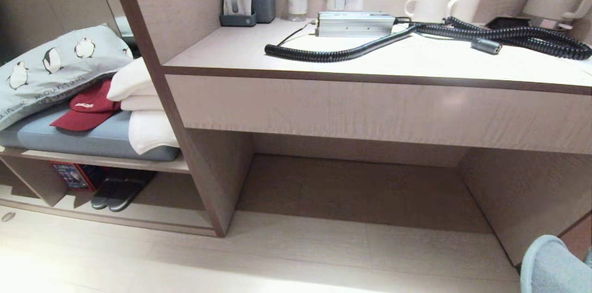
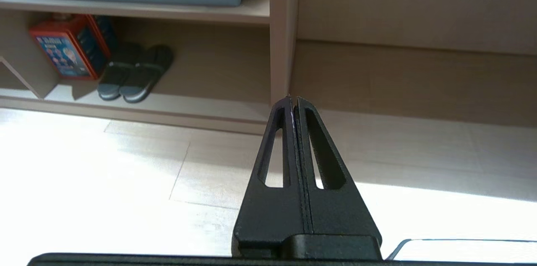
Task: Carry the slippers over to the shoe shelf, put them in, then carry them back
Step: Place the slippers on the floor
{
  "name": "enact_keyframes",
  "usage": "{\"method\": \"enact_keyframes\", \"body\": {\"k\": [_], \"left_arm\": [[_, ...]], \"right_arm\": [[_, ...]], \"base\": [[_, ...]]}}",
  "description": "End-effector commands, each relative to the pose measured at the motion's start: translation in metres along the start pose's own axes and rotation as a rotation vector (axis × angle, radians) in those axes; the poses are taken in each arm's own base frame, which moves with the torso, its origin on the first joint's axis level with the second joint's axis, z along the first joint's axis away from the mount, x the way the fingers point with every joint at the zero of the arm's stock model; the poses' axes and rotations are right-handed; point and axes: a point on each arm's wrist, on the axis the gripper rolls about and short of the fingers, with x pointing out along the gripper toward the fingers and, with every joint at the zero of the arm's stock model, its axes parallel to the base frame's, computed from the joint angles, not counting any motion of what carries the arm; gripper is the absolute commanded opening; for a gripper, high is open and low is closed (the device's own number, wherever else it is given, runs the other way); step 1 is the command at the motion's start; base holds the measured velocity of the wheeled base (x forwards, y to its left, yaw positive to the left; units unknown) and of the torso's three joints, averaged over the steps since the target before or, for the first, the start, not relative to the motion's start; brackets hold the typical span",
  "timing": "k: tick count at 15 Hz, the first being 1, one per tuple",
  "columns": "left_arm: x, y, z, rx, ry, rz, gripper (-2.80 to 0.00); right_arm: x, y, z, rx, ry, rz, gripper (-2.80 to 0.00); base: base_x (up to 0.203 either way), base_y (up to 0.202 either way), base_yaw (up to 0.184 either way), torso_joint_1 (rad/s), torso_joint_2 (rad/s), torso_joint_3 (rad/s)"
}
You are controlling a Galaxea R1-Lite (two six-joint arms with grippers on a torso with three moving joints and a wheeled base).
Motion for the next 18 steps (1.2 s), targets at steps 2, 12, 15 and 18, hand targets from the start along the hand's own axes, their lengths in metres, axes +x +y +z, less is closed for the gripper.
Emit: {"method": "enact_keyframes", "body": {"k": [2,12,15,18], "left_arm": [[0.0003,0.0,-0.0004,0.001,0.004,0.001,-2.8],[0.0002,0.0,-0.0004,-0.002,0.002,0.001,-2.8],[0.0002,0.0,-0.0004,-0.002,0.002,0.001,-2.8],[0.0002,0.0,-0.0004,-0.002,0.002,0.001,-2.8]], "right_arm": [[-0.0001,0.0,0.0,-0.001,-0.002,0.001,-2.8],[-0.0001,0.0,0.0,-0.001,-0.002,0.001,-2.8],[-0.0001,0.0,0.0,-0.001,-0.002,0.001,-2.8],[-0.0001,0.0,0.0,-0.001,-0.002,0.0,-2.8]], "base": [[0.0,0.0,0.0,0.001,0.0,-0.198],[0.0,0.0,0.0,0.004,0.0,-0.201],[0.0,0.0,0.0,0.007,0.0,-0.199],[0.0,0.0,0.0,0.003,0.0,-0.198]]}}
